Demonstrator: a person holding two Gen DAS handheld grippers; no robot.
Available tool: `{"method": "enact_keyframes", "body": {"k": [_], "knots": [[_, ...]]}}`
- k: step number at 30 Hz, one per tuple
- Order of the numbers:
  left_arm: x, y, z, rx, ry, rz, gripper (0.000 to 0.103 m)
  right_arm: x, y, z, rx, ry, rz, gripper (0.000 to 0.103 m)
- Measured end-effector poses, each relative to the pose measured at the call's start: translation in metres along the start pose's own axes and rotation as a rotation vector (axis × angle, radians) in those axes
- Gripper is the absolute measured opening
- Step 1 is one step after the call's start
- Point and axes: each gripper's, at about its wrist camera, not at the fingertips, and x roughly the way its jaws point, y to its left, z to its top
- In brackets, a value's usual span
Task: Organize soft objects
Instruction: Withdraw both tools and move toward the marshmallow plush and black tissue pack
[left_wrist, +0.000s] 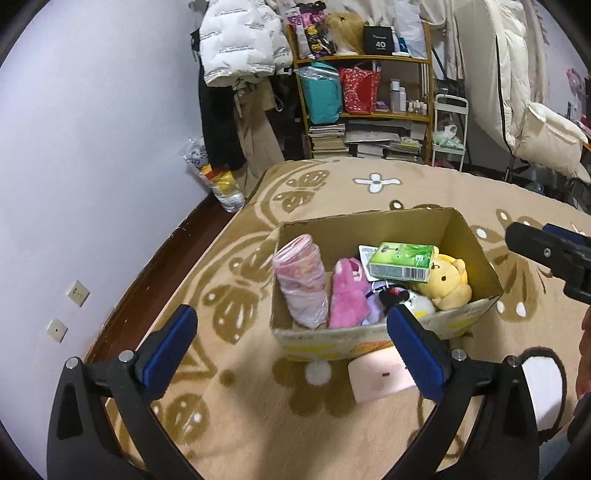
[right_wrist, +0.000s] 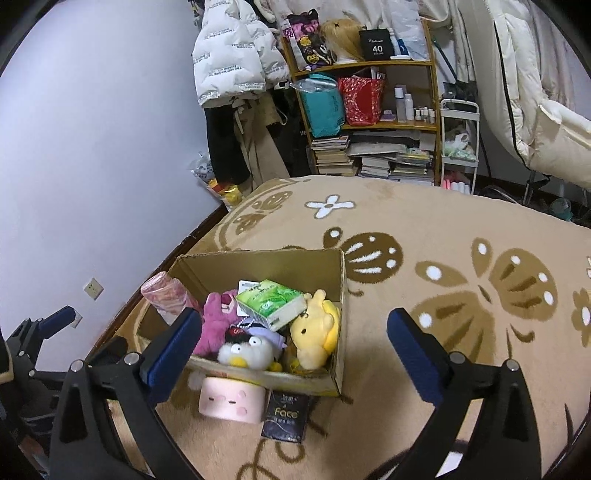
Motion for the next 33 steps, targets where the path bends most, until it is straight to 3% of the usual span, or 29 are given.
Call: {"method": "enact_keyframes", "body": {"k": [15,33], "knots": [[-0.002,-0.001,-0.026,-0.009,0.03,0.01,0.102,-0.01,0.008,-0.038,-0.035,0.051,-0.032,0.103],[0.043,-0.016,-0.035,0.031,0.112,0.001,0.102,0.037,-0.01,-0.055,0.019,0.182,-0.058,0.103]]}}
